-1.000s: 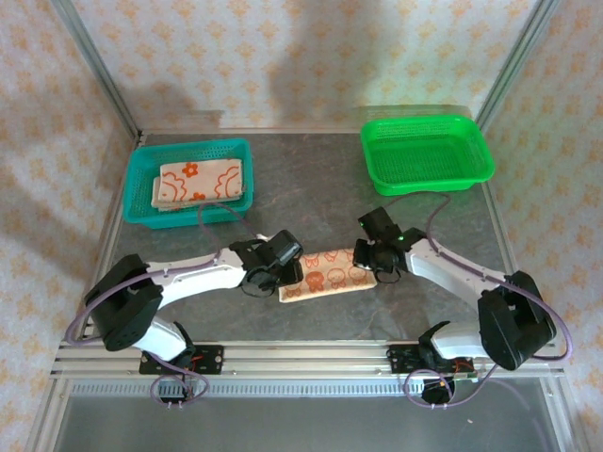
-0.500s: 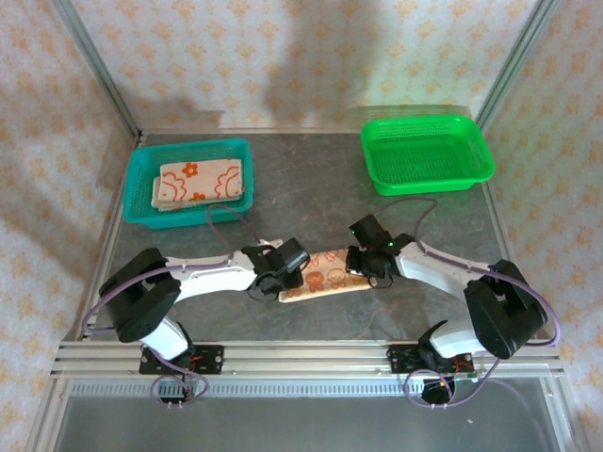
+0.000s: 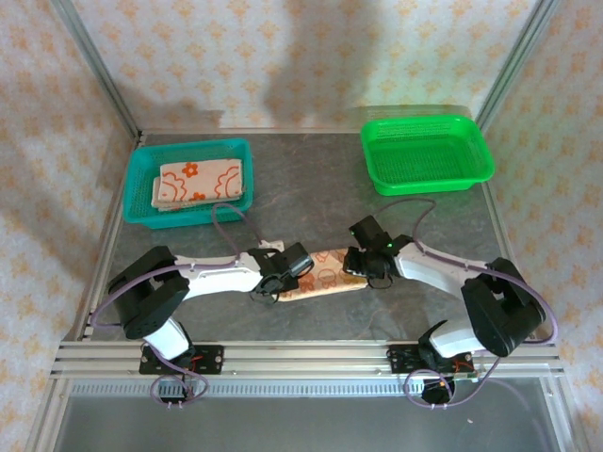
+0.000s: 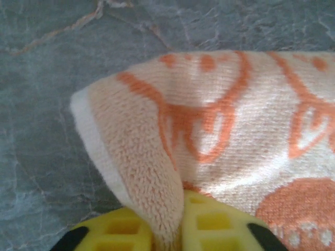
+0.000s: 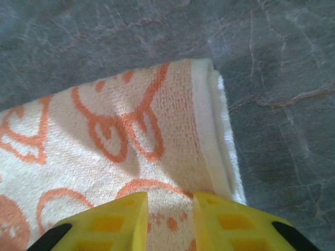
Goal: Fold and stack the towels
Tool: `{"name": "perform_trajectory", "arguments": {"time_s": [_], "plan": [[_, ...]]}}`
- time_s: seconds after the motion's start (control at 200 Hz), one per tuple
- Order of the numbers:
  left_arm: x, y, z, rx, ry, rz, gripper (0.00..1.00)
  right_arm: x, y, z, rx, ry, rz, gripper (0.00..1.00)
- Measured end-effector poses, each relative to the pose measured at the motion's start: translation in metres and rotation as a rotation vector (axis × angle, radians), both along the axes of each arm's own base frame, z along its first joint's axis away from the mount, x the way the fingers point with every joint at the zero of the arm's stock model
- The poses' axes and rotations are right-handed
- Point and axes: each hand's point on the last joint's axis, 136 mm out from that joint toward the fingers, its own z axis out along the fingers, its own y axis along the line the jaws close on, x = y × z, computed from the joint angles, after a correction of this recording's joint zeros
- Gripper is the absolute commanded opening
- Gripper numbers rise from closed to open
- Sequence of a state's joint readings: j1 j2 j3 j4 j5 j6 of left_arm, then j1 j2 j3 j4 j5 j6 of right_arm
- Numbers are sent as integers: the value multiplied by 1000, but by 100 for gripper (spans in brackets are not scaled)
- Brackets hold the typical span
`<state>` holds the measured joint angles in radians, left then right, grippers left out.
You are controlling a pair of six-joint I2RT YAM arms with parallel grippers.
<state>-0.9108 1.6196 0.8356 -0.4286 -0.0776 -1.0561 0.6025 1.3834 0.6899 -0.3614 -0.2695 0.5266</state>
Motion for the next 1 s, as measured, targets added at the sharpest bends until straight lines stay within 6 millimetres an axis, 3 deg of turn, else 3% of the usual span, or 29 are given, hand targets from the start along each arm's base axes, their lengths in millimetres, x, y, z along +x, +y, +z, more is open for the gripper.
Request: {"name": "perform_trajectory", "arguments": {"time_s": [0.15,0.245,0.355,0.48,0.766,0.861,1.001], "plan": [[1,1,3,5,-15,-25,0,8,3,26,40,-69,-5,56],[0,8,8,60,-2,-55,0,13,5,40,52,-107,-4,81],[1,21,26,156,21,-93,0,18,3,48,52,-133,-20,100],[16,25,72,188,-17,-123,0,23,-2,51,40,-143,-40,99],[73,38,189,203,-131,-133,0,40,-7,70,39,-188,-81,99],[94,32,210,228,-148,-163,0,45,-6,75,29,-189,-87,99],[124,28,221,281,-144,-203,0,51,-8,82,7,-196,-102,99]]}}
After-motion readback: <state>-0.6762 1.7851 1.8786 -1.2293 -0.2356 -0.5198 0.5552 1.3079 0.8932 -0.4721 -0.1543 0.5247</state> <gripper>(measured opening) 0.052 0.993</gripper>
